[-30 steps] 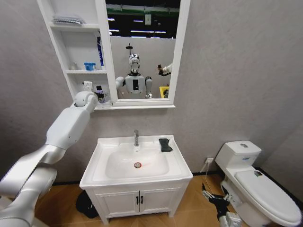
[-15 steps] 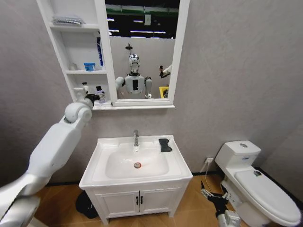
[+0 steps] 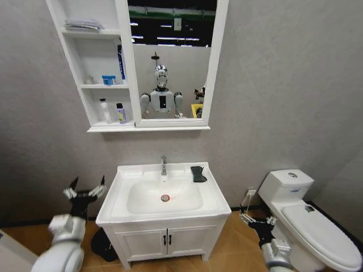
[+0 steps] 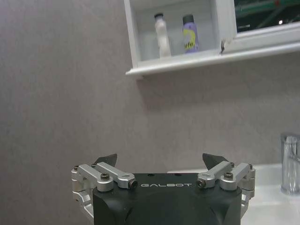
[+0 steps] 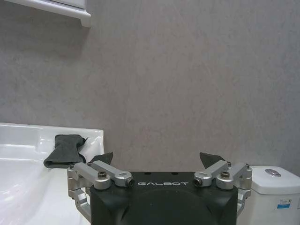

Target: Move facial cleanser and shampoo from washbasin to cabinet, then wipe washbasin with towel.

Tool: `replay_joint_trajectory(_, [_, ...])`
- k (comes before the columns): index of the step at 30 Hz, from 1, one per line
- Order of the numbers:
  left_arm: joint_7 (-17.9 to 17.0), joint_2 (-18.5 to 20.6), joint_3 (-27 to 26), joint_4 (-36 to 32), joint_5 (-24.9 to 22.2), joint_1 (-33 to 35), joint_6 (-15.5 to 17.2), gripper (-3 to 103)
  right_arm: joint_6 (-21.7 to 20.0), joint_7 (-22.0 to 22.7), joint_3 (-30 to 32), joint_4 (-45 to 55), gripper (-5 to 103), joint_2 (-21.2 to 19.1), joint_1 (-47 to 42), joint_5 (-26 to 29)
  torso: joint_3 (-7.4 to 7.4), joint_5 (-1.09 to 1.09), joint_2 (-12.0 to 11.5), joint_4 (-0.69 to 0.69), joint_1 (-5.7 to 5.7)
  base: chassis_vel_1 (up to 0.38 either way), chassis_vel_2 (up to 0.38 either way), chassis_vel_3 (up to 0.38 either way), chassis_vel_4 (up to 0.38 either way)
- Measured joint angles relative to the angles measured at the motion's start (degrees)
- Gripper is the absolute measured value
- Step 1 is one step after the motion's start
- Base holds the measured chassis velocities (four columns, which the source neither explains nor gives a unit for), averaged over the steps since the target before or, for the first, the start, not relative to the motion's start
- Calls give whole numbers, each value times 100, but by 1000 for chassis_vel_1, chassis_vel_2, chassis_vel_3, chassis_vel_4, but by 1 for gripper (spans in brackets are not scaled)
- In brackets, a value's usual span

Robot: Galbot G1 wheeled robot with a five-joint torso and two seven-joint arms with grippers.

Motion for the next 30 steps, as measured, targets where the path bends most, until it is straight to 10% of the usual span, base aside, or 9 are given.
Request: replay_joint_trajectory(30, [43, 145, -80, 289, -369, 7, 97, 100, -157, -267, 2, 437, 100, 14, -257, 63, 1, -3, -1, -2, 1, -9, 7, 9, -9])
